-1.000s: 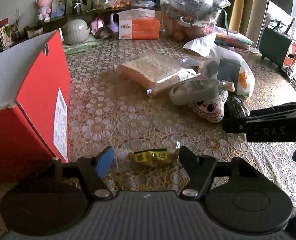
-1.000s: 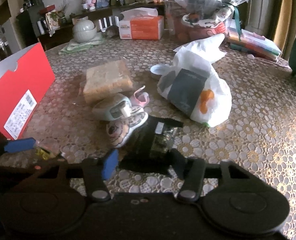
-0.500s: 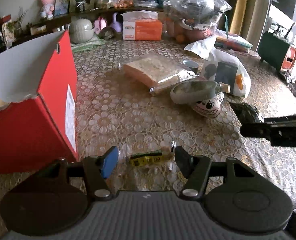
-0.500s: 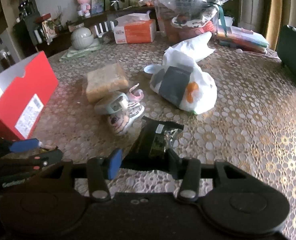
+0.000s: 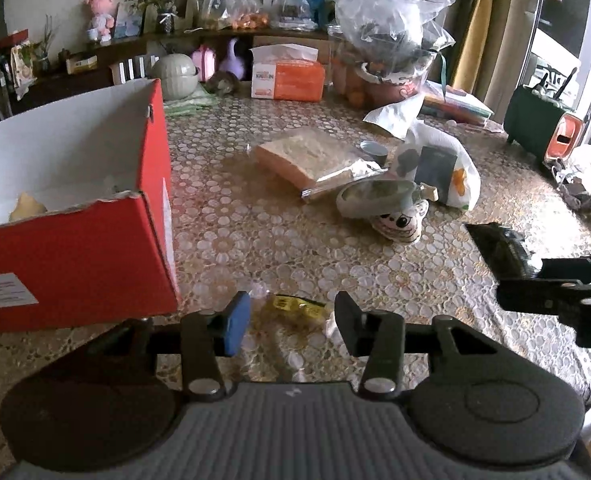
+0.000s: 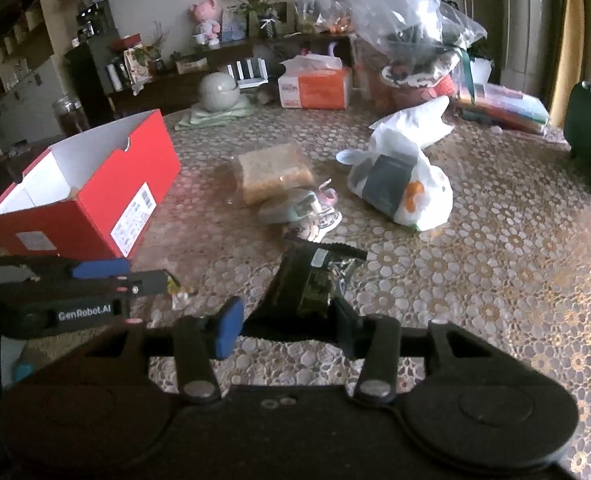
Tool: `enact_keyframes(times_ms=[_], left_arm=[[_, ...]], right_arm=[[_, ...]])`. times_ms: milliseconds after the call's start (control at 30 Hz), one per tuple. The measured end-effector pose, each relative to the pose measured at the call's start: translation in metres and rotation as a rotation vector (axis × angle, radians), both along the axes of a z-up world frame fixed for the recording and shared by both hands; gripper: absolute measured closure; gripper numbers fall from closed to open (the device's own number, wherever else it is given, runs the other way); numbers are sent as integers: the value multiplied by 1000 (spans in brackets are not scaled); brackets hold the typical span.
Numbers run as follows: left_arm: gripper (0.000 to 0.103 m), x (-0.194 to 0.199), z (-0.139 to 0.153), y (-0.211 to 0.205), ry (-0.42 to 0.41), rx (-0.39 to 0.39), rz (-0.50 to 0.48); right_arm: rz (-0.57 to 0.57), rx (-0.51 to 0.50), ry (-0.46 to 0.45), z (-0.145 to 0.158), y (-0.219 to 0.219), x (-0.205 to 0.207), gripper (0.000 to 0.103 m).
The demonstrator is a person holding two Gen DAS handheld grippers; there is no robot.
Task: Organize objects
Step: 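Lift the yellow packet and black bag with both grippers, then carry the yellow packet and black bag over the red box with both grippers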
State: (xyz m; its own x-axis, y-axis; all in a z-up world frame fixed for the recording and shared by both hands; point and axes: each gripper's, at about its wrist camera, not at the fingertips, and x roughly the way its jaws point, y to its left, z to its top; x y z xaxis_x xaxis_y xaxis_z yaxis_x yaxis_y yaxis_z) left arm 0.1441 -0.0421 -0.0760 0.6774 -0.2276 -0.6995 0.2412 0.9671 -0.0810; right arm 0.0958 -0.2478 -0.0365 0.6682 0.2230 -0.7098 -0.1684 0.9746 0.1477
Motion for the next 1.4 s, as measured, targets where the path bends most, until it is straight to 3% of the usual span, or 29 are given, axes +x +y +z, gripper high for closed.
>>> enact_keyframes(times_ms=[100, 167, 233, 267, 567, 867, 1133, 1400], left_arm=[[56, -2, -1, 8, 9, -24, -4], [44, -3, -3, 12, 21, -40, -17], [21, -6, -4, 14, 15, -43, -21], [19, -7, -4, 15, 8, -43, -29], [19, 6, -20, -1, 19, 21, -139], [19, 26, -37, -10, 34, 82, -164], [40, 24, -36, -12, -8, 102, -172], [44, 23, -33, -12, 4, 89, -151]], right_arm=[[-4, -4, -3, 2, 0, -5, 55], [-7, -5, -6, 3, 0, -8, 55], [-8, -1, -5, 2, 0, -11, 55], [-8, 0, -4, 2, 0, -13, 55], [-4, 11, 4, -1, -3, -15, 55], [-14, 25, 28, -11, -11, -8, 55], [-11, 26, 40, -15, -11, -4, 55], [-9, 7, 30, -12, -10, -5, 55]])
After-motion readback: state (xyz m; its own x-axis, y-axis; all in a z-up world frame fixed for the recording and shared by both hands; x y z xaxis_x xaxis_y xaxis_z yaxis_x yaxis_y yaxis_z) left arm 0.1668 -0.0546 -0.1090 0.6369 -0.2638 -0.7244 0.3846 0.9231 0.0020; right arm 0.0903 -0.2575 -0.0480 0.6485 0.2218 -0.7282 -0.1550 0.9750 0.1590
